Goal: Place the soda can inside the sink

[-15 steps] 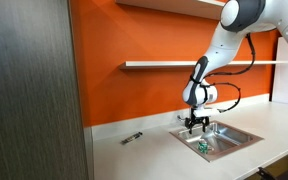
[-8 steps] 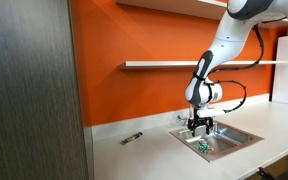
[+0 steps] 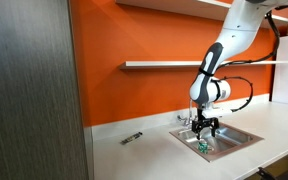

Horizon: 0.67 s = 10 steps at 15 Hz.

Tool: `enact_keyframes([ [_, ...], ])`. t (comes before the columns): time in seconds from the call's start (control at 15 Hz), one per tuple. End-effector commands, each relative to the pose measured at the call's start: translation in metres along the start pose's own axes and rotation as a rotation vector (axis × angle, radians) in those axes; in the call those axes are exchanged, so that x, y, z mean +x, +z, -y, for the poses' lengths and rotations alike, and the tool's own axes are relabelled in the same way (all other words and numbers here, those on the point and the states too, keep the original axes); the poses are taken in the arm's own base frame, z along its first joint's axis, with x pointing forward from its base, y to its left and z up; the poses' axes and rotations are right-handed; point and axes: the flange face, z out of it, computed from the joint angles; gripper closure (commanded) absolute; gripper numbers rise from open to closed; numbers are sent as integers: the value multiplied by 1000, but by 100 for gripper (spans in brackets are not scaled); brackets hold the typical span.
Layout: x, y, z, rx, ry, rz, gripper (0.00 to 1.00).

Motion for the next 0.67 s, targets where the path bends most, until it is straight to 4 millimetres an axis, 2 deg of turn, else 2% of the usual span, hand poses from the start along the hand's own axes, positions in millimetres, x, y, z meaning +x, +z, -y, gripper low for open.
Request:
enact_keyframes([
  [0.0, -5, -2, 2, 1, -2, 3, 0],
  [0.2, -15, -8, 4, 4, -3, 1, 0],
  [0.6, -16, -9, 4, 5, -2, 0, 0],
])
